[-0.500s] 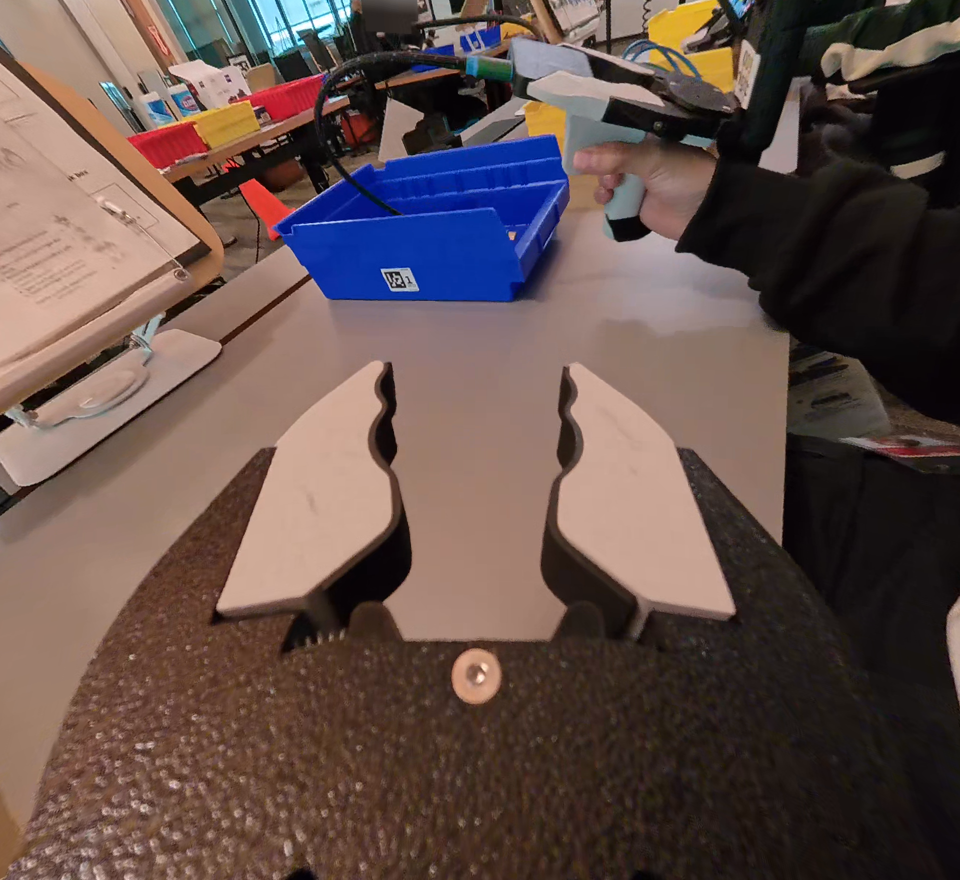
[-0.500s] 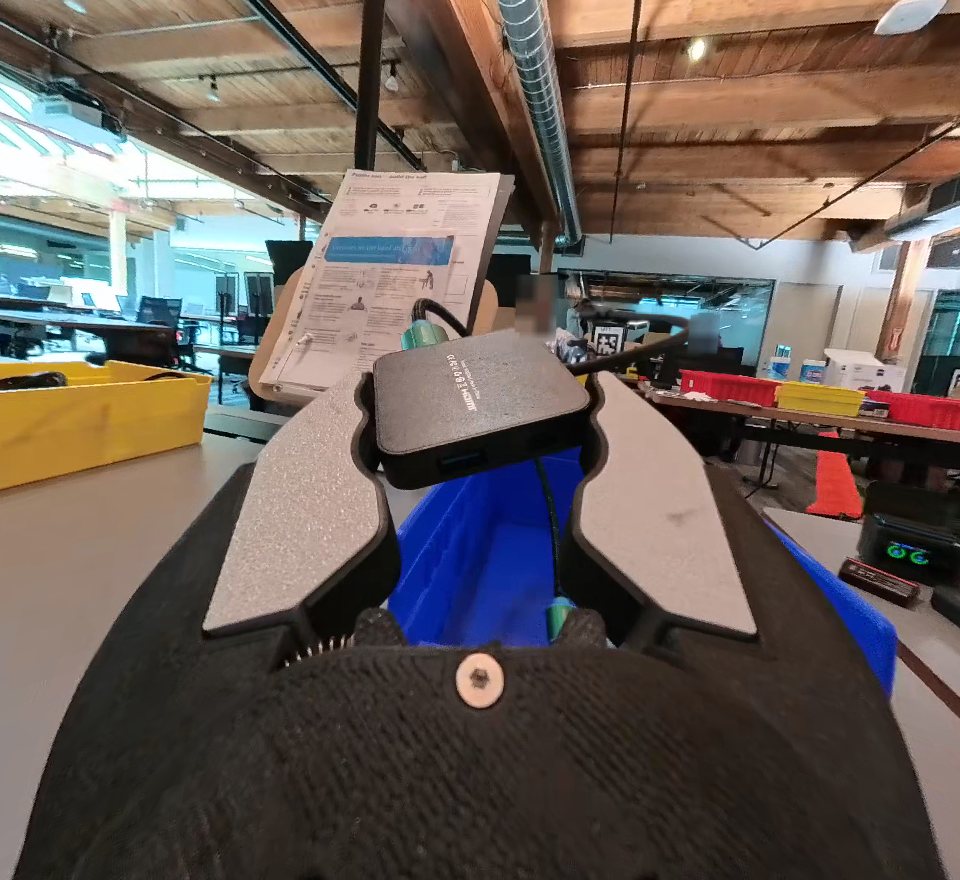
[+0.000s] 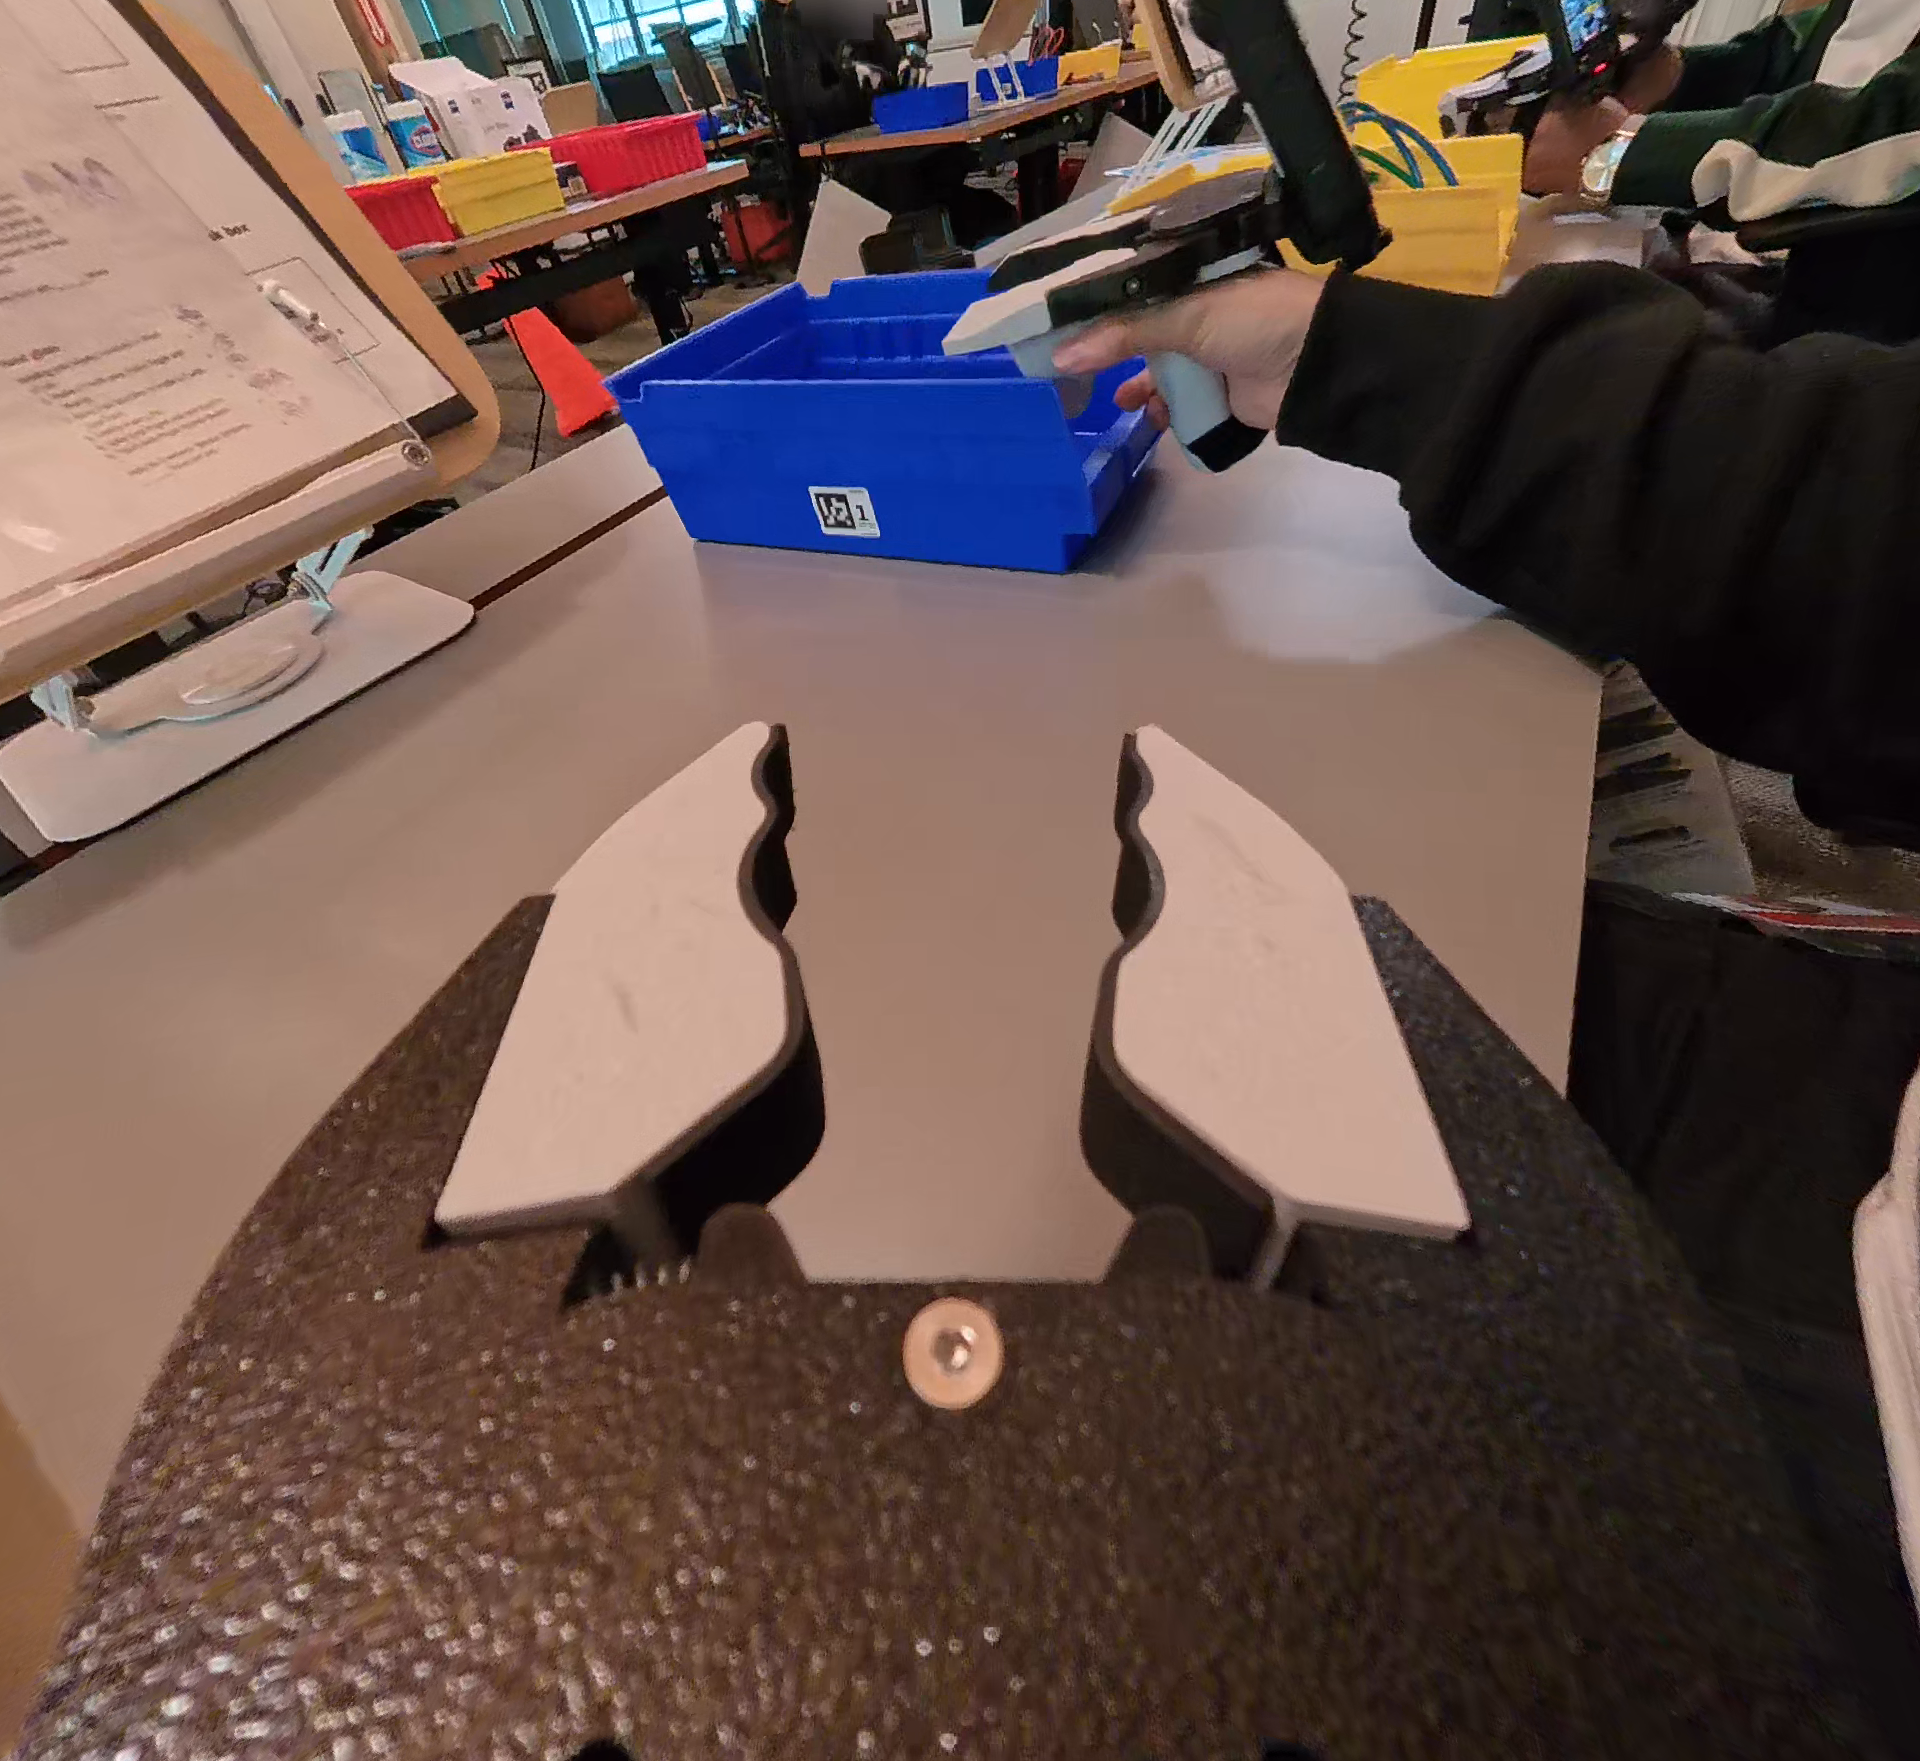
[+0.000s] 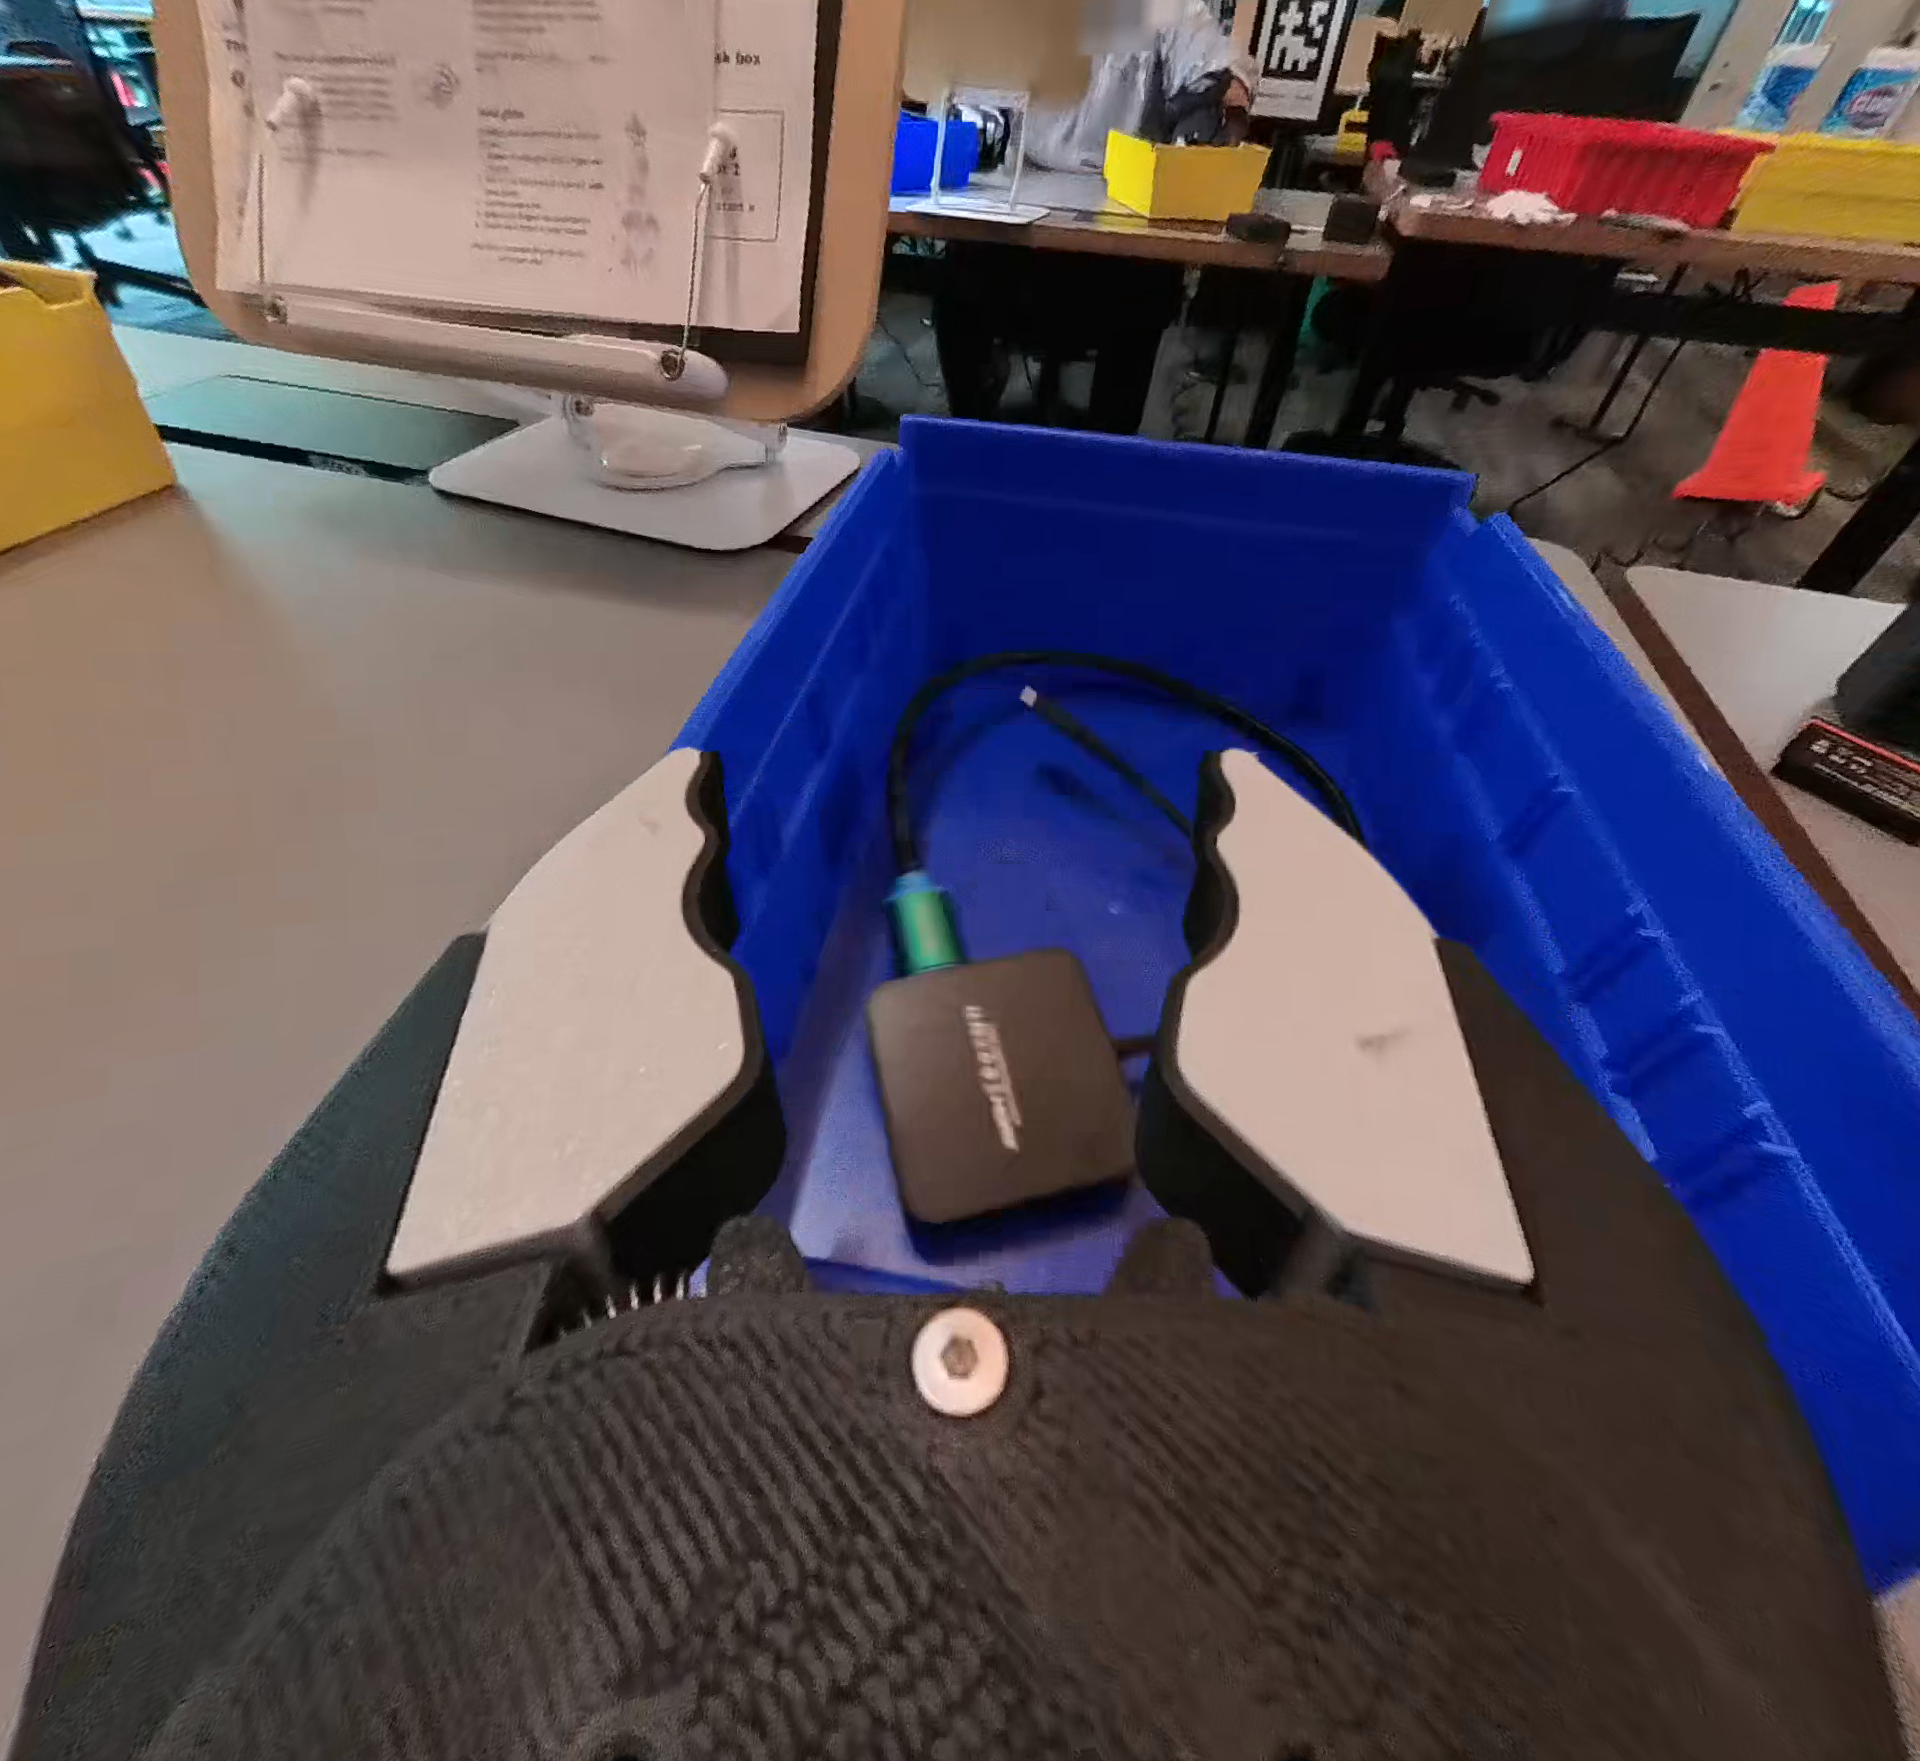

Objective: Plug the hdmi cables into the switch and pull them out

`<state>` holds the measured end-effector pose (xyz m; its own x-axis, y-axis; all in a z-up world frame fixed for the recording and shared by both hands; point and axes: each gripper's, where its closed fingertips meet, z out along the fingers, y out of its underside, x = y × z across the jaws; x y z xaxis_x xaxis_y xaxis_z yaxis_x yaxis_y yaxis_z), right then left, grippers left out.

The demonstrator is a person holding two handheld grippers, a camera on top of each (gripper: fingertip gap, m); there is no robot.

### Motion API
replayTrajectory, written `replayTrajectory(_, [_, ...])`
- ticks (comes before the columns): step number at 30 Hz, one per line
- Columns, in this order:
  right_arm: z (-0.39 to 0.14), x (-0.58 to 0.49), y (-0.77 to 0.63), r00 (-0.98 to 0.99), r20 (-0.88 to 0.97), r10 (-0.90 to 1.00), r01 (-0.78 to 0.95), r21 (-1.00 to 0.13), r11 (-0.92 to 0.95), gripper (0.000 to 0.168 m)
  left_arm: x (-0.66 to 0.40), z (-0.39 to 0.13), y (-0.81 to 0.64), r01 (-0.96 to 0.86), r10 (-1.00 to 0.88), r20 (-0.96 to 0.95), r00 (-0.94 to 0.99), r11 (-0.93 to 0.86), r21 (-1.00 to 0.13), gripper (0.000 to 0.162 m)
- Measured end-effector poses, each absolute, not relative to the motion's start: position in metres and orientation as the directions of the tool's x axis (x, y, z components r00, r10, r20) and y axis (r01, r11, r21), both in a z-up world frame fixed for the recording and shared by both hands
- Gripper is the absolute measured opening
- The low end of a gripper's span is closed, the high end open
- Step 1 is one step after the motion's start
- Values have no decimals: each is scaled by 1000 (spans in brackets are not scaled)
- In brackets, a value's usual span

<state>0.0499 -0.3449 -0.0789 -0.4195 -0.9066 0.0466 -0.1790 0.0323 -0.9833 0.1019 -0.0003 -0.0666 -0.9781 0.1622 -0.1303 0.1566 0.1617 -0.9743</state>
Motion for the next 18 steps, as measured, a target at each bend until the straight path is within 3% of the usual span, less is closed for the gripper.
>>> replayTrajectory(5, [-67,39,-314,-419,56,-906,-156,-988,11,91,119,-72,3,161,130,-136,-982,201,-966,59])
replayTrajectory(10, [-48,60,-231,-240,15,-971,6,-1000,-16,79,179,-49,11,171,-42,-188,-981,258,-951,57])
replayTrajectory(14, [-55,94,-153,17,116,-993,54,-992,-115,78,266,-26,23,145,-219,-256,-942,422,-895,56])
replayTrajectory(18, [-61,108,-112,151,163,-975,149,-979,-141,80,383,-5,35,128,-339,-402,-851,609,-783,56])
